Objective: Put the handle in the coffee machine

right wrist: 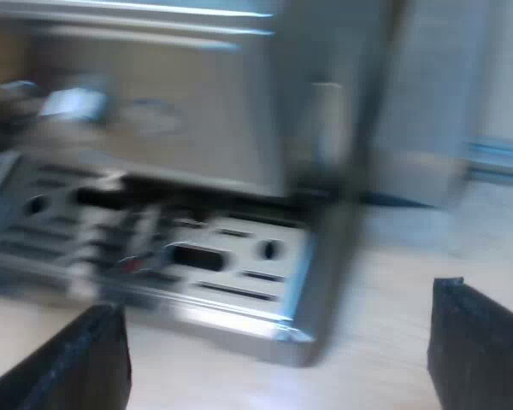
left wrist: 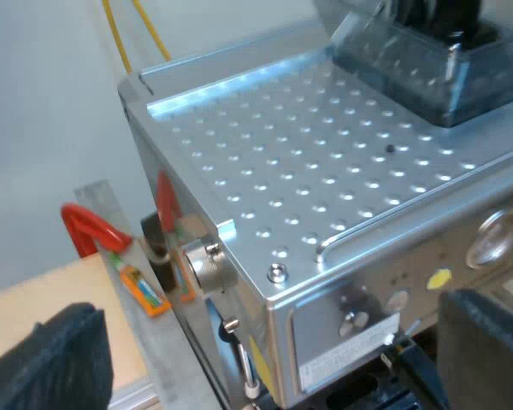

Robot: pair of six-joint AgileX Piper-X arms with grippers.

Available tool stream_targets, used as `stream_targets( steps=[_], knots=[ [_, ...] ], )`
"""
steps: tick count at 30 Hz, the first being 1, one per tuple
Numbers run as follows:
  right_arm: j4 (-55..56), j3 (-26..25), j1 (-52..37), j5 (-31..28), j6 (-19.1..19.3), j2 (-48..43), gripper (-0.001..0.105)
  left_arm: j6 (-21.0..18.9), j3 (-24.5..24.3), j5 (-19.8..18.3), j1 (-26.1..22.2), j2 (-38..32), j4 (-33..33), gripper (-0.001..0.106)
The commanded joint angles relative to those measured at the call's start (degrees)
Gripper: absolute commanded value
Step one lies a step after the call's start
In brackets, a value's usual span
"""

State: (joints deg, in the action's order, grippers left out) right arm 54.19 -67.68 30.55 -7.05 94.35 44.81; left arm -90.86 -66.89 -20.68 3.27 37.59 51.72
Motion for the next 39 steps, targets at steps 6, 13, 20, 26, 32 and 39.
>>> stream_targets(
  steps=[6, 13, 20, 26, 32, 39],
  knots=[
    [5.4, -0.8, -19.7, 10.0, 4.9, -2.6, 0.073, 1.2, -0.3, 1.1, 0.1, -6.9, 2.0, 0.079],
    [8.2, -0.8, -24.7, 12.1, 7.9, -11.5, 0.073, 1.2, -0.3, 4.9, 0.1, -14.3, 6.2, 0.079],
    [12.6, -0.8, -24.7, 10.7, 10.0, -24.1, 0.073, 1.3, -0.3, 5.1, 0.1, -23.3, 8.5, 0.079],
    [13.6, -0.8, -24.7, 10.7, 10.0, -28.5, 0.073, 1.8, -0.3, 5.1, 0.1, -29.2, 14.0, 0.079],
    [17.9, -1.0, -24.7, 10.7, 10.0, -40.9, 0.073, 5.5, 2.1, 5.1, 0.1, -35.5, 20.7, 0.079],
    [22.7, 0.5, -24.7, 10.7, 10.0, -48.5, 0.073, 5.5, 7.0, 5.1, 0.1, -44.8, 23.7, 0.079]
  ],
)
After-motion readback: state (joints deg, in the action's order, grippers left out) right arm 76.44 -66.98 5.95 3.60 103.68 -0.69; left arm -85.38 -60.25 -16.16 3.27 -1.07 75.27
